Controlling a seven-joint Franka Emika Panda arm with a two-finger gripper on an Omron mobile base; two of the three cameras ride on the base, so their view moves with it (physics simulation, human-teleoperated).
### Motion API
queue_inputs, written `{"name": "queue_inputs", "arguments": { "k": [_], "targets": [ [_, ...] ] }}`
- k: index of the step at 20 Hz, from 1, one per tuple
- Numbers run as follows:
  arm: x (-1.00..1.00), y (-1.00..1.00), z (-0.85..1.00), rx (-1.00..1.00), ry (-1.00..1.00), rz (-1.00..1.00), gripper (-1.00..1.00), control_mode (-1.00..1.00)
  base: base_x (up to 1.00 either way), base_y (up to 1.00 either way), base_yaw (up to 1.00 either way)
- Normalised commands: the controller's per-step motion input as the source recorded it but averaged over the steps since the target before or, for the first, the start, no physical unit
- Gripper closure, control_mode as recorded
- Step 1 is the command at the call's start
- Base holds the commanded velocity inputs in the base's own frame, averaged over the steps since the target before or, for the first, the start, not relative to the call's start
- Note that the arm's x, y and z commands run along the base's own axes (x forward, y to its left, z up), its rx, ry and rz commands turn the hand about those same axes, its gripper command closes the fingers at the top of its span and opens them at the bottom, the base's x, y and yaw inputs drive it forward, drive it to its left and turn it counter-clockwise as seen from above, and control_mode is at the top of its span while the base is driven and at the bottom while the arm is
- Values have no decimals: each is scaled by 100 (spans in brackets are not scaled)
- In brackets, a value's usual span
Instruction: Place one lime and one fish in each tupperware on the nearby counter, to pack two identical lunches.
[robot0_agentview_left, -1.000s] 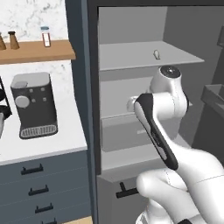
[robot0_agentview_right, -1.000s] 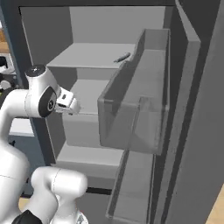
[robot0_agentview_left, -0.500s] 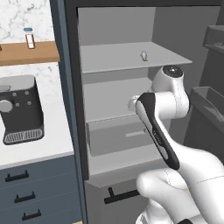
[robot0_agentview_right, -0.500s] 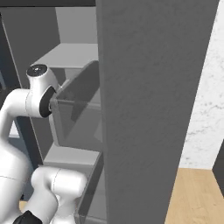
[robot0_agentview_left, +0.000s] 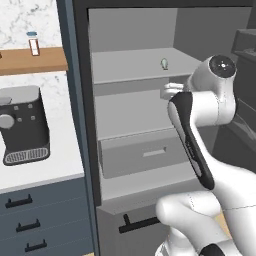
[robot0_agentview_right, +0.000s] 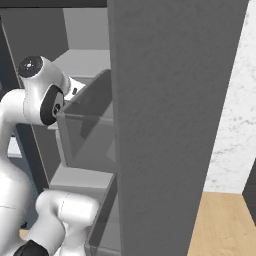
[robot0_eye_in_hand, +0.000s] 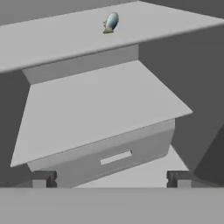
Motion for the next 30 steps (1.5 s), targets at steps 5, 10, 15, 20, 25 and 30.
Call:
{"name": "queue_inputs", "arguments": {
  "k": [5,10,15,20,25,30],
  "targets": [
    [74,-22,100,5,-1,-2,-100,-100,0,0,0],
    [95,-5,84,3,25,-3,-100,-100,0,0,0],
    [38,-4,-24,-12,14,0,-100,-100,0,0,0],
    [72,-30,-66,-19,0,0,-100,-100,0,0,0],
    [75,-29,-24,-7,-3,0,-100,-100,0,0,0],
    [61,-1,-20,-5,-15,0,-100,-100,0,0,0]
  ]
}}
